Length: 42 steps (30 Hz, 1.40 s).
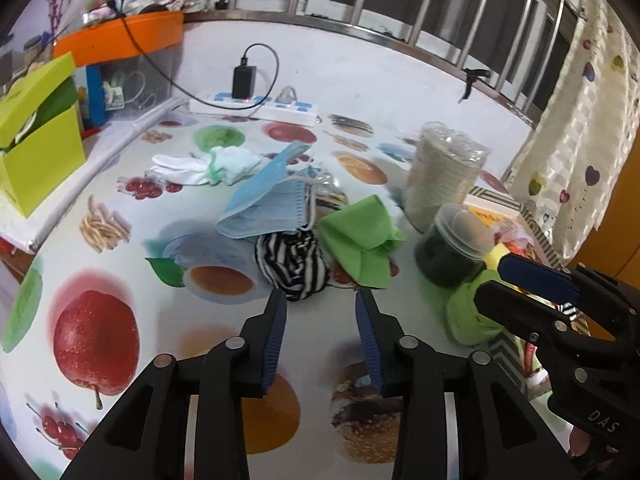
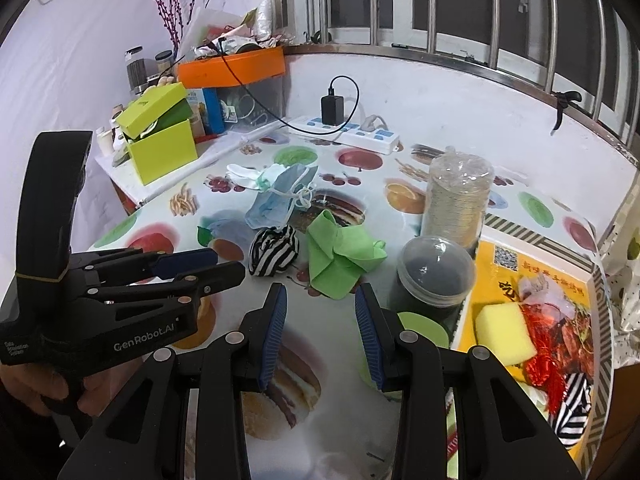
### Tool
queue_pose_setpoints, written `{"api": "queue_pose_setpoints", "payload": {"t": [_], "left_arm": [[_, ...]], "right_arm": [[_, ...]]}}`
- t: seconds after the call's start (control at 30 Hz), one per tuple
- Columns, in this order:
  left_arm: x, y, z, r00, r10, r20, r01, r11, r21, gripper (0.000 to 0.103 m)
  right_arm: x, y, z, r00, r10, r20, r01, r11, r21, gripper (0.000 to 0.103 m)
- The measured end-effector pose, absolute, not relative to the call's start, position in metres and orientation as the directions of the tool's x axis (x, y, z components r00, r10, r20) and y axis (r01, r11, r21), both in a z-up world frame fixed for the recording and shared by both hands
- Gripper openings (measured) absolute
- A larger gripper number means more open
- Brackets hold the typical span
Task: Organize soft objects
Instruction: 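Grasp the green cloth with the right gripper while the left grasps the black-and-white striped sock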
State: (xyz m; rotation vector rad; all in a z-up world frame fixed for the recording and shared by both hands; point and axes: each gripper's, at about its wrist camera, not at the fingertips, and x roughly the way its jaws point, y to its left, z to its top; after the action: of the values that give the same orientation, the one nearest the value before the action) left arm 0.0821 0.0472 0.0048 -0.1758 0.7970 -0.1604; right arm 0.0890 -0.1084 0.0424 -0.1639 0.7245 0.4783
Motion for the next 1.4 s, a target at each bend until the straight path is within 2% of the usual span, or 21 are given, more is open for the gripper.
{"api": "queue_pose_setpoints", "payload": {"t": [0.4,1.07,1.1,1.2,1.3,1.4], "left_arm": [[0.115,0.057,-0.016,0.645,-0.222,-0.731,0.043,0.966,-0.254,0.042],[0.154,0.061,-0.037,0.629,-0.244,-0.738,0.013,0.953,-0.304,0.043],[0.154,0.061,-0.037,0.630,-0.243,-0.737,0.016,0.953,-0.301,0.041],[0.154,0.062,-0.039,0.626,-0.244,-0.740,0.018,0.954,-0.299,0.019],[0.150,0.067,-0.037,0.632,-0.250,-0.733,0.017,0.951,-0.310,0.010],[0.144,0.074,-0.034,0.644,-0.252,-0.723,0.015,0.948,-0.318,0.010]], "right_arm": [[0.109,-0.101,0.039,0.635,0.357,-0.686,-0.471,0.882,0.023,0.037],[0.155,-0.074,0.029,0.601,0.331,-0.727,-0.461,0.887,0.023,0.037],[0.157,-0.073,0.029,0.602,0.327,-0.728,-0.457,0.889,0.022,0.037],[0.162,-0.070,0.026,0.603,0.302,-0.739,-0.435,0.900,0.014,0.037],[0.169,-0.065,0.021,0.591,0.280,-0.756,-0.415,0.910,0.012,0.037],[0.174,-0.060,0.016,0.586,0.257,-0.769,-0.396,0.918,0.005,0.037]]}}
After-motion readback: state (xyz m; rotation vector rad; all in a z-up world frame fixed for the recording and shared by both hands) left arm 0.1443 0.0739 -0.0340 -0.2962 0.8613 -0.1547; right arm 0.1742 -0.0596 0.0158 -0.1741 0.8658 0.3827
